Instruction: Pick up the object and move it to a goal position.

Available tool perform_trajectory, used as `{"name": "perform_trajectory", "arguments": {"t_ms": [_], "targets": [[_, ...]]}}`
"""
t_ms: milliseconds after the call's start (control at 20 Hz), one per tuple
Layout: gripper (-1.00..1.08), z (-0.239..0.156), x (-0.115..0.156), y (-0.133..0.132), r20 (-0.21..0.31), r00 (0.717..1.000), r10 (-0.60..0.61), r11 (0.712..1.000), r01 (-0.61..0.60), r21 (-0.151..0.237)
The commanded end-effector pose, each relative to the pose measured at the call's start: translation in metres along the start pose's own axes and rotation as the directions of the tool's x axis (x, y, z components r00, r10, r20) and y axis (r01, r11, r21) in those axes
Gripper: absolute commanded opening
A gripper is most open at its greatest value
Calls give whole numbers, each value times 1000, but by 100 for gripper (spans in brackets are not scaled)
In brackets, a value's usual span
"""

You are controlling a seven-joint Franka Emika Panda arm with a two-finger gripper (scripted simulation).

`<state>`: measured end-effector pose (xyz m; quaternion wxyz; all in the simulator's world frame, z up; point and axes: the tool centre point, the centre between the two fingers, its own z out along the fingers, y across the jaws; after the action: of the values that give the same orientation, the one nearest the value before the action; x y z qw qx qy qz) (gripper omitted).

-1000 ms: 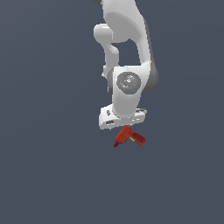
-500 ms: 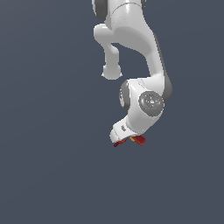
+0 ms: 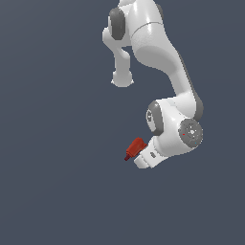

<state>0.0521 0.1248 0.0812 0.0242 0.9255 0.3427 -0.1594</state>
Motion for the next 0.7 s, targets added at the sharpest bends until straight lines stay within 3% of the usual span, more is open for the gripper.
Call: {"name": "perform_trajectory", "arguments": {"t_ms": [0, 650], "targets": [[108, 5, 9, -7, 30, 998, -62, 998, 62, -4], [108, 22, 35, -32, 129, 959, -253, 967, 255, 0]]}}
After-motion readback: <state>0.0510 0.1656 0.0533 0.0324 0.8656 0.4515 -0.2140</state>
